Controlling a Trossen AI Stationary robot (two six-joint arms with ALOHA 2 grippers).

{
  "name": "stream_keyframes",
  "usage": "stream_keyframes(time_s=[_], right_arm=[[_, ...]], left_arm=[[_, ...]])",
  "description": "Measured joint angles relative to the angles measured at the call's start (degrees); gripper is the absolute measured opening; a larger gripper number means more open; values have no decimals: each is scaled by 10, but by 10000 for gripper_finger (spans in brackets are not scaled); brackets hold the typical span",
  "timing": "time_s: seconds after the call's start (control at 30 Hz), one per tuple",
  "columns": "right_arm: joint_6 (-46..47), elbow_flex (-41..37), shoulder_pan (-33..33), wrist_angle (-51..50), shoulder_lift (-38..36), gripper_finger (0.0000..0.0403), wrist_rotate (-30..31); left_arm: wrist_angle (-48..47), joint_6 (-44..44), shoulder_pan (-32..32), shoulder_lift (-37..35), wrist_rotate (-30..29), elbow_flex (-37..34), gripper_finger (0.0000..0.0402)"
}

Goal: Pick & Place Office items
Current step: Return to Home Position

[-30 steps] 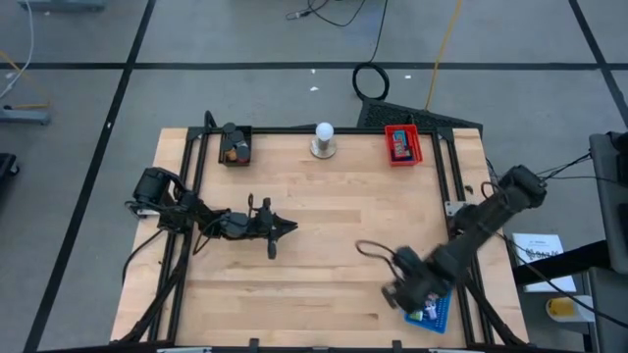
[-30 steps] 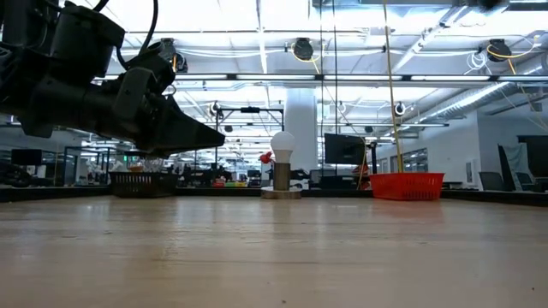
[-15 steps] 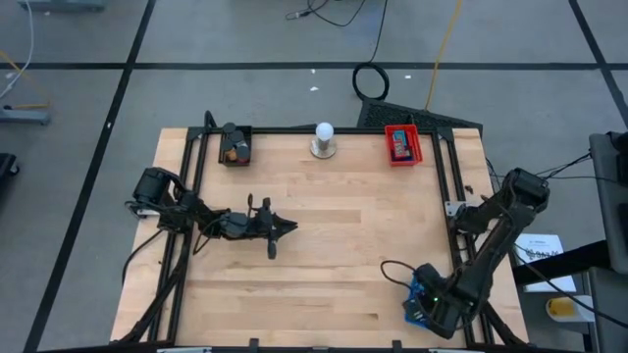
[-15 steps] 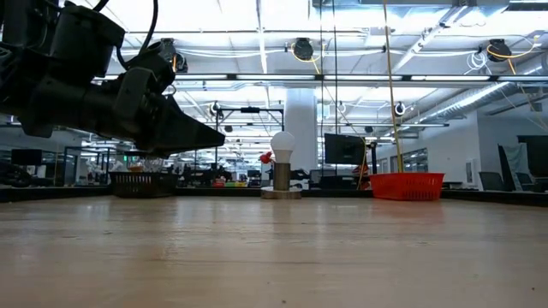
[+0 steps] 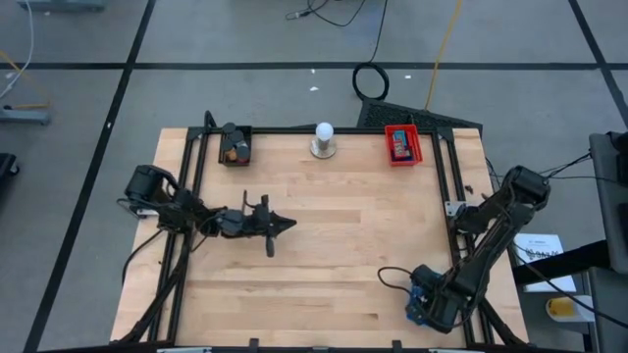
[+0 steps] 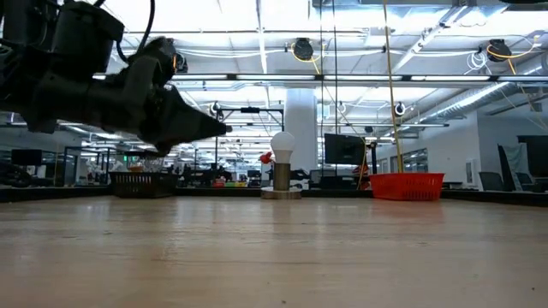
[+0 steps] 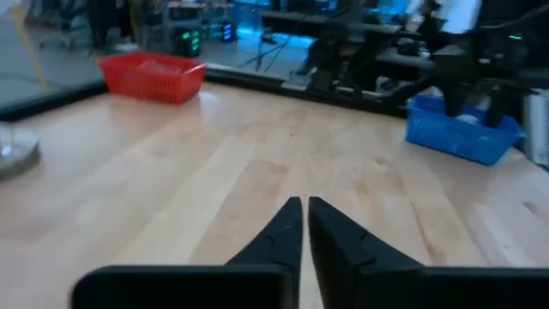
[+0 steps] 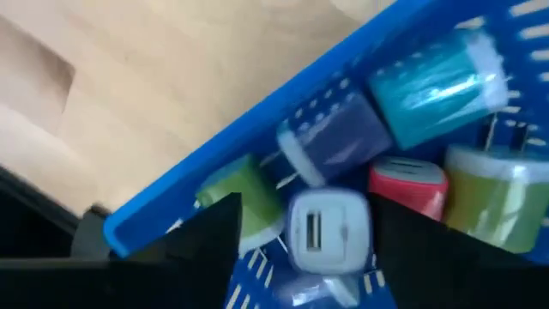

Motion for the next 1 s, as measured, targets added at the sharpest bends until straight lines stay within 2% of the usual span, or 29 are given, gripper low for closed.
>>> stream_keyframes(time_s=[0.13, 0.27, 0.5, 0.7, 0.8, 0.87, 1.0], right_arm=[[-30, 0, 0, -17, -19, 255, 1], [-80, 0, -4, -41, -48, 241, 24], [-226, 0, -36, -55, -106, 158, 103], [-463, -3, -116, -47, -150, 69, 178], [-621, -36, -181, 11, -180, 28, 196], [-734, -75, -236, 90, -207, 8, 186], [-945, -171, -381, 318, -260, 8, 78]], left_arm=[[-7, 28, 1, -50, 18, -16, 6], [-16, 39, 7, -116, 19, -52, 4], [-28, 36, 18, -230, 18, -132, 3], [-111, 31, 25, -302, 17, -154, 3], [-138, 48, 31, -332, 18, -154, 5], [-148, 64, 38, -349, 18, -154, 3], [-154, 88, 50, -390, 33, -153, 7]])
